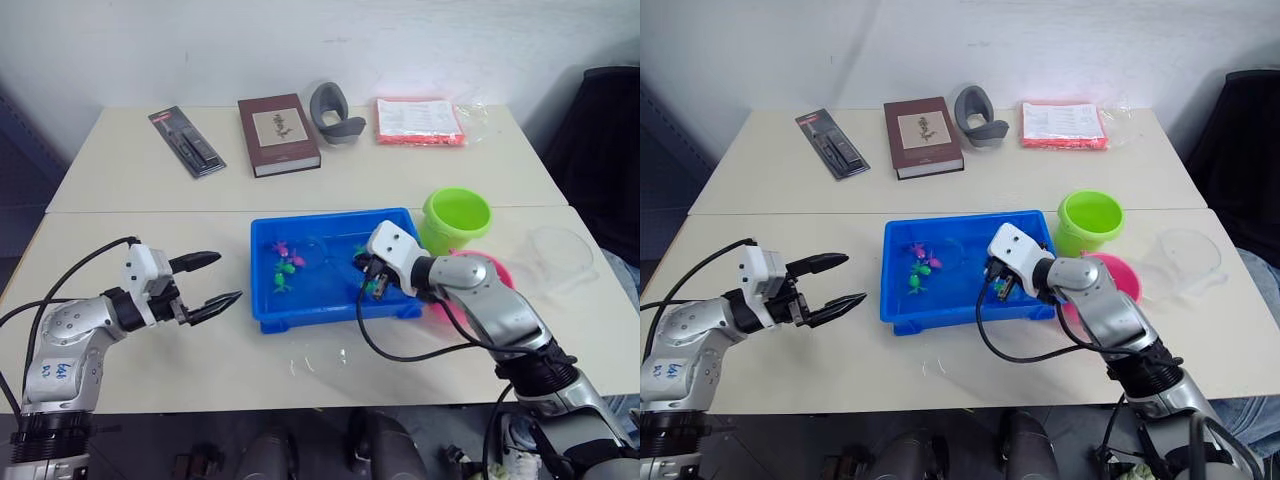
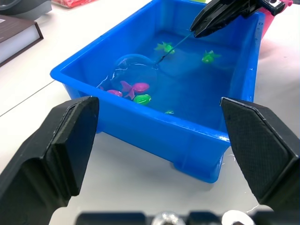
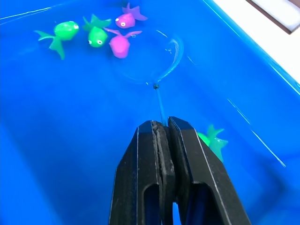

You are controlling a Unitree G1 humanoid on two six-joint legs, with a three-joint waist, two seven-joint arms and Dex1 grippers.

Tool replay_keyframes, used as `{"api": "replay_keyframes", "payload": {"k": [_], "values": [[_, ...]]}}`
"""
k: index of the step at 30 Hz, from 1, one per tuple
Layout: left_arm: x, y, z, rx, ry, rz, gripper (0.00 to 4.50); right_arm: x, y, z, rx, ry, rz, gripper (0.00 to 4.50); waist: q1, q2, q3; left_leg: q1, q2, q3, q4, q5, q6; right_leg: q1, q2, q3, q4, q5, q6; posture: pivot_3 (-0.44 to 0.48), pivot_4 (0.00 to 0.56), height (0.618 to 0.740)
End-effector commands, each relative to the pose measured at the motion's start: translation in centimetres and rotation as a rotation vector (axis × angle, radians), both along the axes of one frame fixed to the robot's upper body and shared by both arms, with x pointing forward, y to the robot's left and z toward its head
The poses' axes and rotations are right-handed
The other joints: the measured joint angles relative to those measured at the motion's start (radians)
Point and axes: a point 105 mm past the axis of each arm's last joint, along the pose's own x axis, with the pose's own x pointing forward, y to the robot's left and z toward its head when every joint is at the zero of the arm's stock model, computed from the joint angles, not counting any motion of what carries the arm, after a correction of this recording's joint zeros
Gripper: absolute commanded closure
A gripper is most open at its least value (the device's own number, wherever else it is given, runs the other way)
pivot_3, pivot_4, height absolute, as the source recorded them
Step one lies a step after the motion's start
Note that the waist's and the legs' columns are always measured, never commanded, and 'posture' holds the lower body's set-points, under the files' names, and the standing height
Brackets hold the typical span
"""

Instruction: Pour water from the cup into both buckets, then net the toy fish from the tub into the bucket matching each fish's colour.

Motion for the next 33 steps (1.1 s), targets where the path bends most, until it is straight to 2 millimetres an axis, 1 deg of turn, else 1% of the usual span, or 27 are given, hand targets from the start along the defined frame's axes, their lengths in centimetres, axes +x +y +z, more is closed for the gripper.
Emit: {"api": "replay_keyframes", "payload": {"k": [1, 8, 12, 15, 19, 21, 24, 28, 30, 33], "values": [[0.0, -0.3, 0.7, 0.004, -0.037, -0.014, 0.06, -0.3, 0.3, 2.4, 0.126, -0.004, -0.002, 4.50, 0.000, 0.000, 0.000, 0.000, 0.000, 0.000, 0.000, 0.000, 0.000, 0.000, 0.000, 0.000, 0.000, 0.000, 0.000, 0.000, 0.150, 0.740], [0.1, -0.3, 0.6, 0.007, -0.037, -0.017, 0.06, -1.0, -0.8, 2.3, 0.151, 0.057, -0.017, 4.50, 0.002, 0.000, 0.000, 0.000, 0.000, 0.000, 0.000, 0.000, 0.000, 0.000, 0.000, 0.000, 0.000, 0.000, 0.000, 0.000, 0.150, 0.740], [0.2, -0.4, 0.7, 0.006, -0.040, -0.025, 0.06, -1.9, -1.7, 3.0, 0.201, 0.086, -0.019, 4.50, 0.002, 0.000, 0.000, 0.000, 0.000, 0.000, 0.000, 0.000, 0.000, 0.000, -0.001, 0.000, 0.000, 0.000, 0.000, 0.000, 0.150, 0.740], [0.4, -0.9, 1.0, 0.001, -0.050, -0.052, 0.06, -3.0, -2.6, 4.0, 0.244, 0.093, -0.008, 4.50, 0.004, 0.000, 0.000, 0.000, 0.000, 0.000, -0.001, 0.000, 0.000, 0.000, 0.000, 0.000, 0.000, 0.000, 0.000, 0.000, 0.150, 0.740], [0.7, -3.2, 2.5, -0.021, -0.097, -0.138, 0.06, -4.9, -5.0, 5.6, 0.284, 0.035, -0.036, 4.50, 0.008, 0.000, 0.000, 0.000, 0.000, 0.000, -0.001, 0.000, 0.000, 0.000, 0.000, 0.000, 0.000, 0.000, 0.000, 0.000, 0.150, 0.740], [0.7, -4.4, 2.8, -0.033, -0.105, -0.180, 0.06, -5.9, -5.8, 5.9, 0.289, 0.030, -0.051, 4.50, 0.010, 0.000, 0.000, -0.001, -0.002, -0.001, -0.001, 0.000, 0.000, 0.000, 0.000, 0.000, -0.001, 0.000, 0.000, 0.000, 0.150, 0.740], [0.8, -6.4, 3.1, -0.050, -0.107, -0.261, 0.06, -8.1, -6.9, 6.6, 0.310, 0.005, -0.070, 4.50, 0.011, 0.000, 0.000, -0.001, -0.002, -0.001, -0.001, 0.000, 0.001, 0.001, 0.000, 0.000, -0.001, 0.000, 0.001, 0.000, 0.150, 0.740], [1.5, -8.2, 3.6, -0.066, -0.113, -0.336, 0.06, -10.2, -9.3, 7.4, 0.322, -0.065, -0.185, 4.50, 0.016, 0.000, 0.000, 0.000, -0.002, -0.001, -0.001, 0.000, 0.001, 0.001, 0.002, 0.000, -0.001, 0.001, 0.001, 0.000, 0.150, 0.740], [1.9, -9.0, 3.5, -0.071, -0.105, -0.380, 0.06, -11.7, -11.0, 7.5, 0.316, -0.102, -0.268, 4.50, 0.023, 0.000, 0.000, 0.000, -0.003, -0.001, -0.001, 0.000, 0.001, 0.001, 0.002, 0.000, -0.001, 0.001, 0.001, 0.000, 0.150, 0.740], [2.2, -10.1, 3.4, -0.080, -0.099, -0.430, 0.06, -13.5, -12.8, 7.6, 0.303, -0.150, -0.356, 4.50, 0.030, 0.000, 0.000, 0.001, -0.003, 0.000, -0.001, 0.000, 0.001, 0.001, 0.003, 0.001, -0.001, 0.001, 0.001, 0.000, 0.150, 0.740]]}}
